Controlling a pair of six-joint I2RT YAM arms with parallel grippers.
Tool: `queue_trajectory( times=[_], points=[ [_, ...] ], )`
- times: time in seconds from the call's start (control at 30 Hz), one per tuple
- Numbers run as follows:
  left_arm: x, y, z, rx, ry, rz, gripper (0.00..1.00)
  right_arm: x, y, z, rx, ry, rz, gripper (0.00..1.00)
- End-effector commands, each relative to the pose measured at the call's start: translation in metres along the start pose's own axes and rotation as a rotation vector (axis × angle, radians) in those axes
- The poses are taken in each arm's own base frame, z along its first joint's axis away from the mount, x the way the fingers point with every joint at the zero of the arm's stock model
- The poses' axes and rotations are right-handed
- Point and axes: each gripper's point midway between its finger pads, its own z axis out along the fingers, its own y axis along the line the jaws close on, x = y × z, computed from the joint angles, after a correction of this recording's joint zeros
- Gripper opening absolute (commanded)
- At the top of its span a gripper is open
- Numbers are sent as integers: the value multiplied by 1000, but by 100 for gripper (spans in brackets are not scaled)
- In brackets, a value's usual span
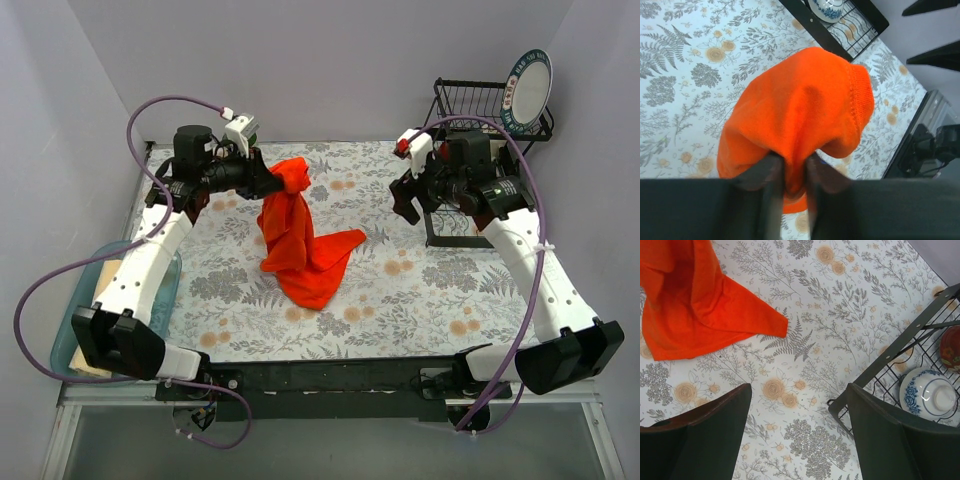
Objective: Roll the t-shirts
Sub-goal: Place the T-shirt at the center of the board, then flatten out the T-shirt at the center of the board.
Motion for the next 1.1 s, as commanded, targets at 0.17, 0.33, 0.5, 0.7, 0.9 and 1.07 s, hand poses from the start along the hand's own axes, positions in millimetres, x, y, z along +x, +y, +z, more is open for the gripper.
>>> queue_trajectory(
  times=[0.17, 0.33, 0.5, 0.7, 0.9, 1.07],
  points=[
    [-14, 45, 3, -247, -62, -122, 74, 9, 47, 18, -169, 39, -119, 81],
    [-1, 31, -44, -347, -53, -77, 81, 15, 132, 46, -374, 97, -375, 81],
    [44, 13, -90, -426, 2, -67, 83, 26, 191, 85, -480, 106, -515, 79],
    [79, 22, -126, -527, 18, -87, 83, 16, 190, 148, -407, 153, -390, 77],
    [71, 26, -143, -570, -35, -73, 83, 23, 182, 196, -365, 209, -464, 69],
    [67, 31, -151, -601, -62, -81, 83, 35, 171, 222, -304, 245, -504, 68]
  ],
)
